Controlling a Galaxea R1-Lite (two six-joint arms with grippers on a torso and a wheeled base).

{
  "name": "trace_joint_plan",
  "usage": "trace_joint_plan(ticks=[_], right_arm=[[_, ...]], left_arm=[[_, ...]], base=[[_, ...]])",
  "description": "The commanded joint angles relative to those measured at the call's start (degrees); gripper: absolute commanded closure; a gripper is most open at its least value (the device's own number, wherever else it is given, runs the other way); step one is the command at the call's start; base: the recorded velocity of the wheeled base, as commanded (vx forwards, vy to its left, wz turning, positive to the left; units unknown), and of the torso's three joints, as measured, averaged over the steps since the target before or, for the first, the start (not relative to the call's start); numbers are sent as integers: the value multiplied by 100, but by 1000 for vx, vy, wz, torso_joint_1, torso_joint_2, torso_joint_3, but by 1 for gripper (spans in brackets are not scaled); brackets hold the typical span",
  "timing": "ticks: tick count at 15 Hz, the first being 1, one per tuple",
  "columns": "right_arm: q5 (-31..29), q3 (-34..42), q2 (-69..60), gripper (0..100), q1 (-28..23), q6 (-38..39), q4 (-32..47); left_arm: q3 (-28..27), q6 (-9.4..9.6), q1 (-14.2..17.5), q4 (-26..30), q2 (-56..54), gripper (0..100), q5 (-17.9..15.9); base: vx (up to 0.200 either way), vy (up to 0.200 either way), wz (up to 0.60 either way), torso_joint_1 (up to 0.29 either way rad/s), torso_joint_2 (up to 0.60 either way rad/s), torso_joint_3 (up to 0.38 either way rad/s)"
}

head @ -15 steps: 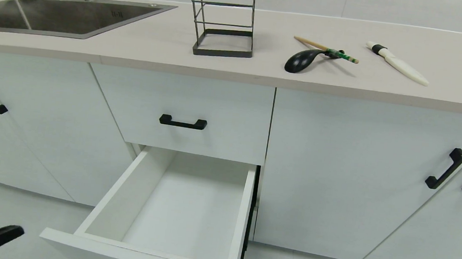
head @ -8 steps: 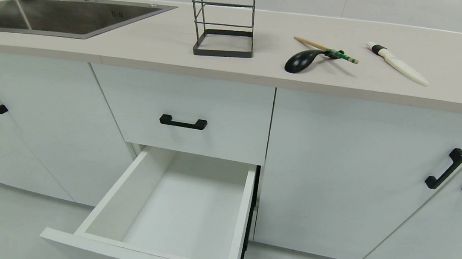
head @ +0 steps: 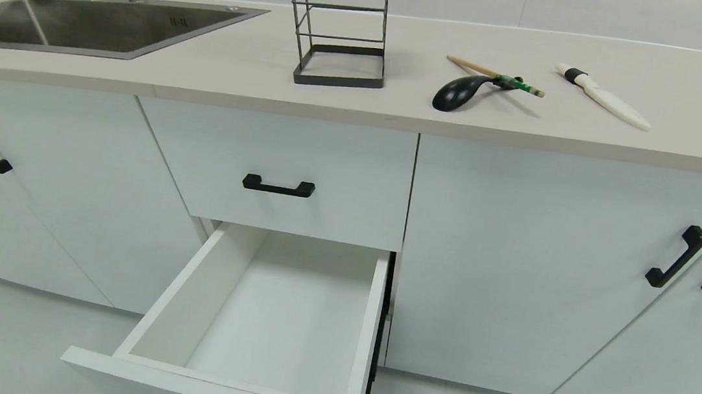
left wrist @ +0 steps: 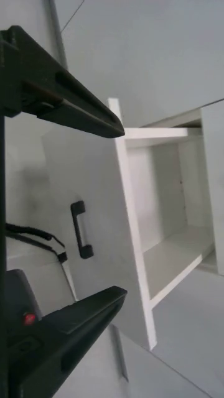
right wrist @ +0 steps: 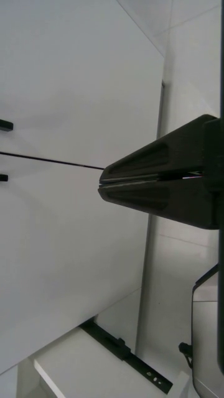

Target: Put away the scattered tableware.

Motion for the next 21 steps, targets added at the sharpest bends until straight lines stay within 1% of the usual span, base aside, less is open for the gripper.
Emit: trace_joint_plan(ticks=[1, 2, 3, 4, 5, 6, 9, 10, 11, 12, 13, 14, 15, 16, 17, 18, 19, 20, 21], right_arm=[[0, 0, 9, 100, 0, 3, 0], [0, 0, 0, 100, 0, 20, 0], [0, 0, 9, 100, 0, 20, 0], [0, 0, 9, 100, 0, 20, 0], [0, 0, 9, 100, 0, 20, 0], [0, 0, 9, 100, 0, 20, 0], [-9, 0, 9, 100, 0, 20, 0], [-9, 0, 9, 100, 0, 29, 0], [-9, 0, 9, 100, 0, 29, 0], [-9, 0, 9, 100, 0, 20, 0], [-9, 0, 0, 100, 0, 29, 0], [-9, 0, 0, 100, 0, 38, 0], [-18, 0, 0, 100, 0, 55, 0], [-18, 0, 0, 100, 0, 55, 0], [-18, 0, 0, 100, 0, 55, 0], [-18, 0, 0, 100, 0, 55, 0], [-18, 0, 0, 100, 0, 55, 0], [-9, 0, 0, 100, 0, 47, 0], [-9, 0, 0, 100, 0, 47, 0]], left_arm=[[-937, 309, 414, -163, 1384, 0, -39], [-488, 406, 554, -181, 1244, 0, -39], [-40, 441, 783, -190, 936, 0, -56], [602, 423, 1099, -172, 295, 0, -171], [663, 397, 1196, -163, 128, 0, -215], [619, 318, 1424, -128, -101, 0, -241], [619, 318, 1521, -137, -444, 0, -232], [663, 327, 1521, -278, -444, 0, -215], [689, 291, 1521, -506, -444, 0, -206], [689, 300, 1521, -603, -444, 0, -153], [707, 265, 1521, -190, -444, 0, 75], [689, 116, 1521, -102, -435, 0, 128], [707, 1, 1521, -172, -444, 0, 155], [698, -25, 1521, -128, -444, 0, 155], [698, 63, 1521, -137, -444, 0, 146], [698, 195, 1521, -137, -444, 0, 146], [698, 151, 1521, -128, -444, 0, 155], [698, 45, 1521, -128, -444, 0, 155], [698, -104, 1521, -119, -444, 0, 155]], base=[[0, 0, 0, 0, 0, 0], [0, 0, 0, 0, 0, 0], [0, 0, 0, 0, 0, 0], [0, 0, 0, 0, 0, 0], [0, 0, 0, 0, 0, 0], [0, 0, 0, 0, 0, 0], [0, 0, 0, 0, 0, 0], [0, 0, 0, 0, 0, 0], [0, 0, 0, 0, 0, 0], [0, 0, 0, 0, 0, 0], [0, 0, 0, 0, 0, 0], [0, 0, 0, 0, 0, 0], [0, 0, 0, 0, 0, 0], [0, 0, 0, 0, 0, 0], [0, 0, 0, 0, 0, 0], [0, 0, 0, 0, 0, 0], [0, 0, 0, 0, 0, 0], [0, 0, 0, 0, 0, 0], [0, 0, 0, 0, 0, 0]])
